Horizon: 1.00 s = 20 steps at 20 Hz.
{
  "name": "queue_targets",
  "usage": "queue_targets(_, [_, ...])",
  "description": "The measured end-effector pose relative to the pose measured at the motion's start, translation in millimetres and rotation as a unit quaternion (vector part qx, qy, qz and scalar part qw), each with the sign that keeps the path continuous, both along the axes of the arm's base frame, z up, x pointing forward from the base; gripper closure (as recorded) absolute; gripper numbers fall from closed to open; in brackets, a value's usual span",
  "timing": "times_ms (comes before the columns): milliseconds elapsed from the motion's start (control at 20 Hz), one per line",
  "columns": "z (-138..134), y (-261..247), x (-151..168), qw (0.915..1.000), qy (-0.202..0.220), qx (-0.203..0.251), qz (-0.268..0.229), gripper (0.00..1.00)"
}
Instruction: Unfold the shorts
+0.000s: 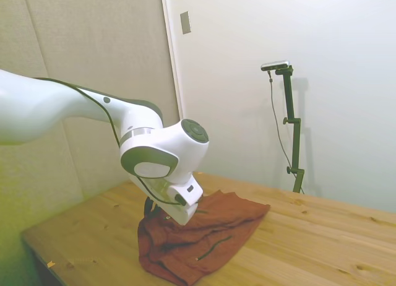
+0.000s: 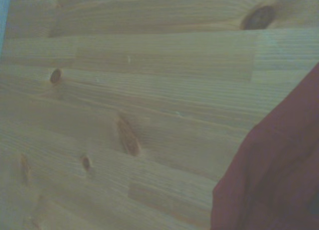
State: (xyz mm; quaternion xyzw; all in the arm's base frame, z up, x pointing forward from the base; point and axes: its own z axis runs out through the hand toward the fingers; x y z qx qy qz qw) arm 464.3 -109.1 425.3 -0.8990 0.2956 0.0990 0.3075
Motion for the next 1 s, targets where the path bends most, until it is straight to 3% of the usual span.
queue_targets(200, [-3.2, 27.7, 2.7, 0.9998, 0.003, -0.006, 0.018, 1.00])
queue_targets(250, [-5.1, 33.8, 3.1, 0.9997, 0.002, -0.008, 0.022, 0.00])
queue_targets(650, [-24.0, 92.3, 0.6, 0.9959, 0.005, -0.013, 0.090, 0.00])
queue_targets(1000, [-23.2, 97.9, 2.1, 0.9944, -0.014, -0.015, 0.104, 0.00])
